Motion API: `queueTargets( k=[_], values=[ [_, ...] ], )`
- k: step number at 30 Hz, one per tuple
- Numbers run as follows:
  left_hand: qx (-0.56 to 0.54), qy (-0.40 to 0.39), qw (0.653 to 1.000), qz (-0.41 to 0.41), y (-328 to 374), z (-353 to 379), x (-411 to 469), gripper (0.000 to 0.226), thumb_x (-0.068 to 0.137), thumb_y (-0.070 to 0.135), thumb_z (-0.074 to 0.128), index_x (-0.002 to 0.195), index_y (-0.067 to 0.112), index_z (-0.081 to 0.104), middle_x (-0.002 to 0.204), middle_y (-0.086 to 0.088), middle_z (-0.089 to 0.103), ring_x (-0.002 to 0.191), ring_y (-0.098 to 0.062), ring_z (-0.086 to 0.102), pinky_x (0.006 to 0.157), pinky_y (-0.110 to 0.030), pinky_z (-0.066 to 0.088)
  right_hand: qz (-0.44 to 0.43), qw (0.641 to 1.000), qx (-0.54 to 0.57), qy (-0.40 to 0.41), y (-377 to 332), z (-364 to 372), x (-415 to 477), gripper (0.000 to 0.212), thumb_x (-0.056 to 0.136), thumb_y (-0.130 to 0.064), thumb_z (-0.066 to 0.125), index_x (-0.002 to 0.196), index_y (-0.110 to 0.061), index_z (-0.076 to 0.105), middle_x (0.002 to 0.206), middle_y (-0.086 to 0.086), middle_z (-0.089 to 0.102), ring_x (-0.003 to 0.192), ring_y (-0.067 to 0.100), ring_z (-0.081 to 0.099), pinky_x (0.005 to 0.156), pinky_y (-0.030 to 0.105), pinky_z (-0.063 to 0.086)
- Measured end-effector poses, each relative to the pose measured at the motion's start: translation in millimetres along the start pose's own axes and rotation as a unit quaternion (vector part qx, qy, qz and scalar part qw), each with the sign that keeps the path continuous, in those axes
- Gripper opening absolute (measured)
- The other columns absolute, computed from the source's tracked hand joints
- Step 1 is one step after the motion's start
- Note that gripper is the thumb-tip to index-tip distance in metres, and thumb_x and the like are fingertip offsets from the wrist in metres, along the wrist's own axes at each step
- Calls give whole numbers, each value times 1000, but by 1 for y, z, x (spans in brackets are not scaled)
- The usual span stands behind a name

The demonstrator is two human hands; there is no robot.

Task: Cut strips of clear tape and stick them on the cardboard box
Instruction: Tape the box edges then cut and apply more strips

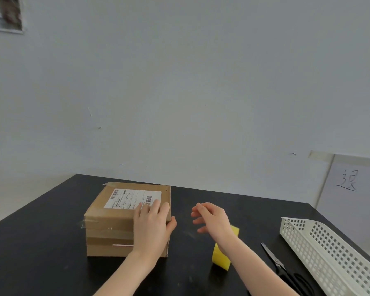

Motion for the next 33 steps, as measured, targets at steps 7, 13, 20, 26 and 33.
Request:
queueTargets(
  k=[7,13,20,26,33],
  values=[
    [-46,24,998,34,-8,-7,-8,29,66,36,84,87,20,70,88,-1,71,77,-19,71,97,-51,46,-11,1000,3,0,-3,0,1,17,99,-26,51,97,-20,67,93,-1,71,87,17,69,73,30,61],
    [-116,43,988,97,-33,-17,-24,19,84,45,62,76,28,59,86,10,68,88,-8,65,110,-52,36,-23,999,-21,10,-4,2,2,14,98,-24,53,101,-22,66,93,-5,69,86,13,68,68,23,60],
    [-204,61,966,147,-60,-31,-43,41,94,56,42,79,27,66,98,16,69,112,8,53,116,-26,27,-29,998,-57,0,-4,7,0,20,99,-28,50,115,-28,61,103,-14,63,98,8,60,78,21,54],
    [-230,90,951,188,-72,-40,-54,38,96,49,46,79,21,66,105,10,69,126,12,41,117,-28,24,-56,989,-128,-49,-5,22,1,34,101,-31,45,134,-33,53,129,-12,54,120,9,50,95,24,40],
    [-204,63,952,218,-87,-39,-51,34,98,47,43,85,21,60,112,10,64,137,11,25,117,-18,15,-58,984,-152,-71,-9,30,1,36,103,-24,42,135,-29,56,135,-9,56,128,12,48,104,24,37]
  ],
)
Point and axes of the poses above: each hand's wrist, its own x-axis towards the middle knuckle, its own z-axis out of the palm, y = z × x, the point moved 1 cm from there along x, towards the middle knuckle
